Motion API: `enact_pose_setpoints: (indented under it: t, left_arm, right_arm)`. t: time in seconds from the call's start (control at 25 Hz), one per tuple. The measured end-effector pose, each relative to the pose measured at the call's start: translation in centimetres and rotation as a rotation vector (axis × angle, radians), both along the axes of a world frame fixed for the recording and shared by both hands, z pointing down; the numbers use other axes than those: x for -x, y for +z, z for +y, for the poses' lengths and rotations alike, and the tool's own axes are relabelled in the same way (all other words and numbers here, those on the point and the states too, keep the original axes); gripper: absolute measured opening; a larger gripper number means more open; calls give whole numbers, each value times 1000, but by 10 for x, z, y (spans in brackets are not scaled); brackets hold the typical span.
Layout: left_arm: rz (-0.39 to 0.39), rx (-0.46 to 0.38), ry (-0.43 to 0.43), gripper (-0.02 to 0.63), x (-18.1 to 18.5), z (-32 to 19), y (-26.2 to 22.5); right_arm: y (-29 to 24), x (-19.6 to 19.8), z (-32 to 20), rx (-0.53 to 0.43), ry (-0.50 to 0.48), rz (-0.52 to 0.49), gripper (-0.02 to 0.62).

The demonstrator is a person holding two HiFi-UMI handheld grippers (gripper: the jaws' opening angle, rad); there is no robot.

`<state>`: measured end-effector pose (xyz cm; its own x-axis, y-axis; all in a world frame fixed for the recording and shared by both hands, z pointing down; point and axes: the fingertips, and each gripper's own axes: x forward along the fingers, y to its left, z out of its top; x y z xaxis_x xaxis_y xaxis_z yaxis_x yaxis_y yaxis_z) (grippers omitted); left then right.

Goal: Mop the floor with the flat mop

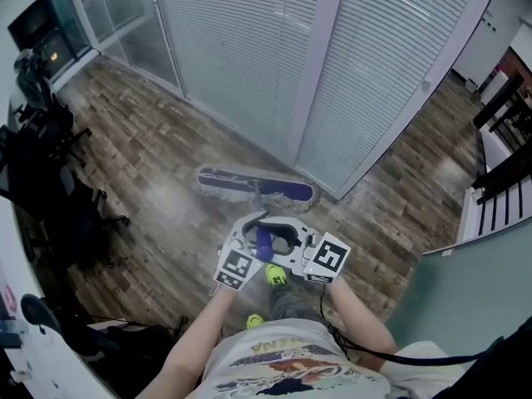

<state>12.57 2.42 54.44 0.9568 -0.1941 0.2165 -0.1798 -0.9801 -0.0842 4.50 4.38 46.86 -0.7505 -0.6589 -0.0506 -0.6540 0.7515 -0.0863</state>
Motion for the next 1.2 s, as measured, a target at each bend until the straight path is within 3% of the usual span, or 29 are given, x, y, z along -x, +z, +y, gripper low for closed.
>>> enact_pose_setpoints:
  t: [0.6, 1.0, 1.2]
  left_arm:
    - [-4, -21, -14, 112, -124, -147, -9]
    - [-5, -24, -14, 112, -152, -177, -11]
    - [-95, -53, -18, 108, -134, -159, -2]
  right_arm:
    - [-12, -130, -147, -16, 18, -63, 206]
    - [-15, -160, -177, -19, 22, -85, 206]
    - [-8, -139, -157, 6, -8, -92, 209]
